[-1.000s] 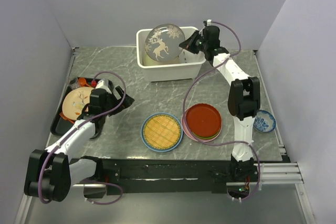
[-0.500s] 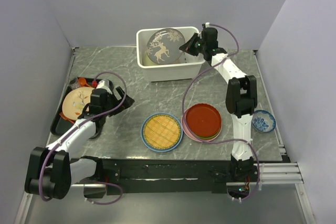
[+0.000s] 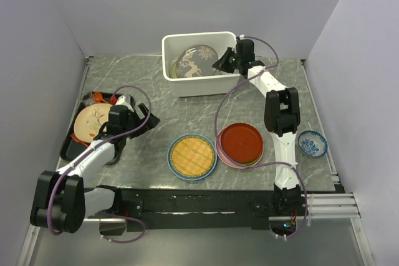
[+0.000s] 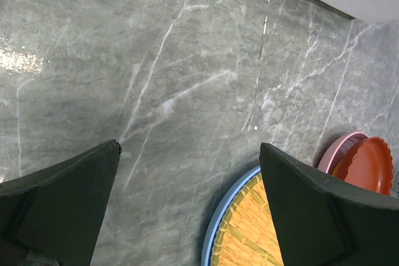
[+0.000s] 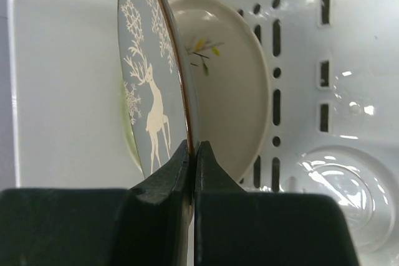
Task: Place the plates into the plastic bin on the countertop
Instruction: Place the plate in the plastic bin.
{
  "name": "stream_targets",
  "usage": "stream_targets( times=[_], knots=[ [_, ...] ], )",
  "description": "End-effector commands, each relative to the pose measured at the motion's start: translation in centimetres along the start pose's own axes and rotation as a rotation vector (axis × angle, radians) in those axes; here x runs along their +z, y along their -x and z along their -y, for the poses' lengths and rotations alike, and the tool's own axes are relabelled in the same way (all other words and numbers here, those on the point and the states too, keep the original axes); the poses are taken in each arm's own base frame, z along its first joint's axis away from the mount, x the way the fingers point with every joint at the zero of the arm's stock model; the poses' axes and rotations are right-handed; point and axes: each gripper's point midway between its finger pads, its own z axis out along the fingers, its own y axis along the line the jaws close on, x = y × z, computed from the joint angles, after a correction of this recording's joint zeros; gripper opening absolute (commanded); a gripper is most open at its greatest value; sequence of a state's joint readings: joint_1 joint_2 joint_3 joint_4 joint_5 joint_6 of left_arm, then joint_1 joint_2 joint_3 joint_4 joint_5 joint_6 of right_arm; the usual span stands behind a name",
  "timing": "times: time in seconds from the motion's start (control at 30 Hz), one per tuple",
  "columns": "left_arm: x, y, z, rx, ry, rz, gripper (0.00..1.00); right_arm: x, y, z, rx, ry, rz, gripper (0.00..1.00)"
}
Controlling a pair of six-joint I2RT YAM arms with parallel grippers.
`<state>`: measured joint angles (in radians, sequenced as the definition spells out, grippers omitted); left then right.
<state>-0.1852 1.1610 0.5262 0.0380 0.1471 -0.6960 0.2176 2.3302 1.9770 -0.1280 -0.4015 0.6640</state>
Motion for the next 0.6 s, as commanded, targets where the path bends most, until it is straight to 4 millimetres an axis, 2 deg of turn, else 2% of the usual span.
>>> stream_targets(
  times=[0.0, 0.13, 0.17, 0.33, 0.57],
  knots=[
    [0.1, 0.9, 1.3, 0.021, -0.050, 0.022, 0.99, -1.7, 5.0, -5.6, -0.070, 0.160, 0.119, 0.02],
    [0.1, 0.9, 1.3, 0.021, -0.051, 0.020, 0.99, -1.5, 4.8, -5.1, -0.073, 0.149, 0.112, 0.09],
    [0.1, 0.8, 1.3, 0.021, -0.049, 0.021, 0.99, -1.4, 4.6, -5.1, -0.073, 0.147, 0.106, 0.16],
    [0.1, 0.8, 1.3, 0.021, -0.051, 0.018, 0.99, -1.3, 4.2, -4.5, -0.078, 0.136, 0.095, 0.36],
    [0.0, 0.9, 1.5, 0.025, -0.056, 0.017, 0.99, -1.3, 3.6, -3.9, -0.071, 0.121, 0.088, 0.45]
  ],
)
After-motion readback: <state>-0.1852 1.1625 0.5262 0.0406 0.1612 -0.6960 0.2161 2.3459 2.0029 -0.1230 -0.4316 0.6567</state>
